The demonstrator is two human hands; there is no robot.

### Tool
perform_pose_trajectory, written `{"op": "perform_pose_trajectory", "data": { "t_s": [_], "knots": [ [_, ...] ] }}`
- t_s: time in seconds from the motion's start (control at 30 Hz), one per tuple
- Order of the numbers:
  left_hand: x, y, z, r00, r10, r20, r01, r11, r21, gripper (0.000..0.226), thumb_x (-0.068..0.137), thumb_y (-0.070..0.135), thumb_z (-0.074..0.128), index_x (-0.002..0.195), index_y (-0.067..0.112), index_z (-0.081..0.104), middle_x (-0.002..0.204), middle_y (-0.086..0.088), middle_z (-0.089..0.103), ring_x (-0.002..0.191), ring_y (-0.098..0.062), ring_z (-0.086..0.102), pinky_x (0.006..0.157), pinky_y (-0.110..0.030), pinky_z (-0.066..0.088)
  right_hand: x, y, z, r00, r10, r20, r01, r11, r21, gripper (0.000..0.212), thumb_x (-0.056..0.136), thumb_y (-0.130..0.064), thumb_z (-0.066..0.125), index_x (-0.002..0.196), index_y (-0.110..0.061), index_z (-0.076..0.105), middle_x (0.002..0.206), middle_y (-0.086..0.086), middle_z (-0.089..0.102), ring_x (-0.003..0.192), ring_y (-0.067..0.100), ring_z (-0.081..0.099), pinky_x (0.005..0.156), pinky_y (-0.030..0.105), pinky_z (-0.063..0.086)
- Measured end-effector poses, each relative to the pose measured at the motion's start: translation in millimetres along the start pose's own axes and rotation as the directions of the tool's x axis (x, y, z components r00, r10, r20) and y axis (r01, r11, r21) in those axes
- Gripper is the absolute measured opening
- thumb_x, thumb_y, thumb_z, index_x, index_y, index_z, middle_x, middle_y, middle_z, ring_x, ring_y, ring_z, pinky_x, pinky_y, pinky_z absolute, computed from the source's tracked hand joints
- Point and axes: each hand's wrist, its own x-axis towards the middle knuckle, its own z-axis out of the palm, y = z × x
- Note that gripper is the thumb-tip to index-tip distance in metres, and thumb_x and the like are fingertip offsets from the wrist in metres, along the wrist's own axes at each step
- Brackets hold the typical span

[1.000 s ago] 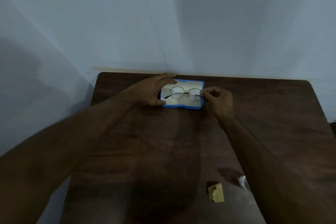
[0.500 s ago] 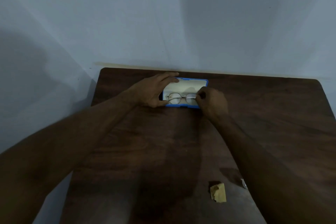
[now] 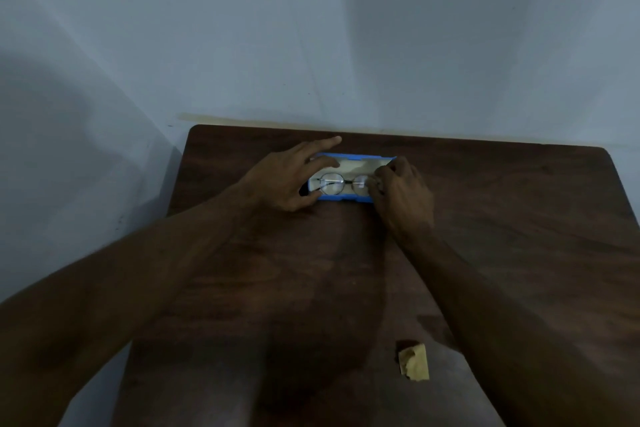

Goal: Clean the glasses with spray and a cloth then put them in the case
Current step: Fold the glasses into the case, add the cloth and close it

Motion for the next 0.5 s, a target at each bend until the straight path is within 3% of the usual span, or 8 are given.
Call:
{"op": "perform_pose_trajectory", "data": {
  "t_s": [0.27, 0.5],
  "knots": [
    [-12.3, 10.7, 1.9, 0.997, -0.003, -0.078, 0.006, 0.999, 0.04, 0.056, 0.096, 0.041, 0.065, 0.143, 0.011, 0.059, 0.174, -0.012, 0.024, 0.146, -0.029, 0.046, 0.094, -0.045, 0.057, -11.8, -7.2, -1.0, 0.999, 0.017, -0.04, -0.015, 0.999, 0.043, 0.027, 0.103, -0.03, 0.065, 0.121, -0.01, 0.069, 0.13, 0.01, 0.059, 0.117, 0.027, 0.06, 0.081, 0.043, 0.059],
    [-22.0, 17.9, 3.0, 0.994, -0.056, -0.09, 0.06, 0.998, 0.033, 0.055, 0.095, 0.038, 0.07, 0.143, 0.014, 0.058, 0.173, -0.009, 0.025, 0.148, -0.027, 0.044, 0.098, -0.044, 0.057, -28.3, -13.7, 2.2, 0.999, 0.049, -0.014, -0.048, 0.996, 0.072, 0.033, 0.104, -0.035, 0.065, 0.129, -0.014, 0.067, 0.137, 0.009, 0.056, 0.121, 0.028, 0.06, 0.082, 0.045, 0.061]
  ]
}}
